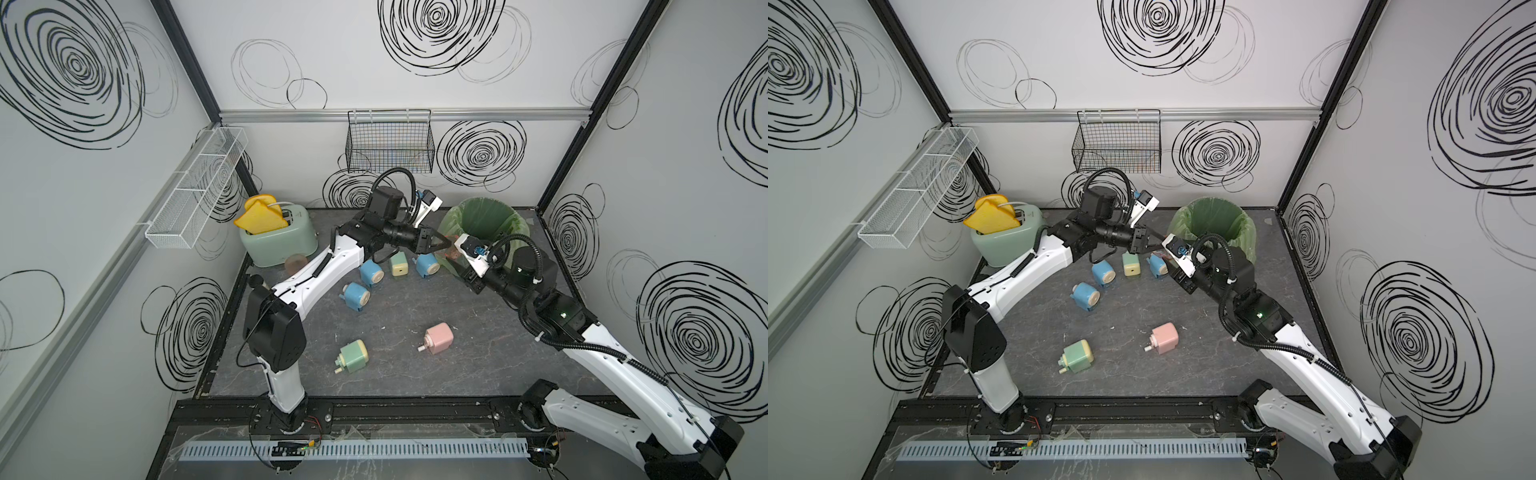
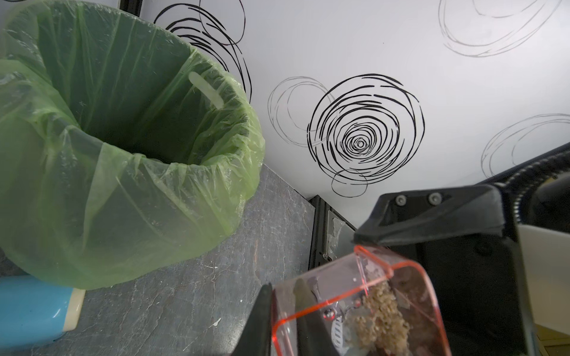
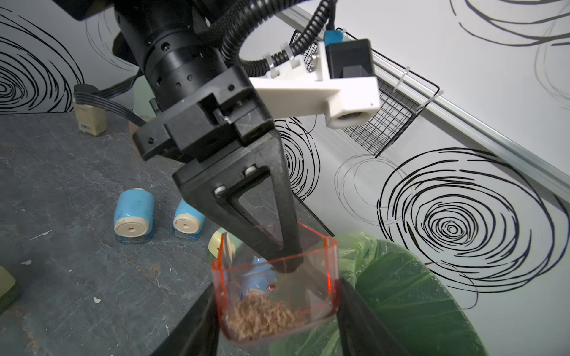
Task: Take out the pencil sharpener tray and clean the shavings
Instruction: Pour the shavings into the trash bin.
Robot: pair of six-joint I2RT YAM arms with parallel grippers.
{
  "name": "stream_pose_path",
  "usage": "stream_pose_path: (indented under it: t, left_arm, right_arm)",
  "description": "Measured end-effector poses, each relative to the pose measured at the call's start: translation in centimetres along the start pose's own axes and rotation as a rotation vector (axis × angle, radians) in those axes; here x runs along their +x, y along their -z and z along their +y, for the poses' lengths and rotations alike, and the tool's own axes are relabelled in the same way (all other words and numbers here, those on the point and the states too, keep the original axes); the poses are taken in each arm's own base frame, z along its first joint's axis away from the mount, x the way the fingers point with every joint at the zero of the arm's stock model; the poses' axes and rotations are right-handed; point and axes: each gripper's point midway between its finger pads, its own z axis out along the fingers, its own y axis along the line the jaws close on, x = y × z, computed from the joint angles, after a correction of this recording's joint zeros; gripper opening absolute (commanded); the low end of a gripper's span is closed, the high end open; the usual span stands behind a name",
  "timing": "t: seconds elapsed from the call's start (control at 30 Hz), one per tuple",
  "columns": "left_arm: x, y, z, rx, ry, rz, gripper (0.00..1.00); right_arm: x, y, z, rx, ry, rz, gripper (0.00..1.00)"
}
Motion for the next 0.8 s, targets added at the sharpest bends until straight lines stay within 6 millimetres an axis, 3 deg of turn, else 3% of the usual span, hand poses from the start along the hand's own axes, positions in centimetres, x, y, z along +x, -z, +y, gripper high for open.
stream_pose_path:
  t: [0.43,0.8]
  left_arm:
    - [-0.4,0.5,0.4,-0.003,-0.017,-0.012,0.18]
    - [-0.8,0.6,-1.6,0.115,-0.013,-0.015,0.15]
  right_arm:
    - [0.5,-0.1,0.7,-0.064,-0.022,-0.027,0.76]
    - [1.8,-0.1,1.3,-0.066,-0.007,-0.061,0.87]
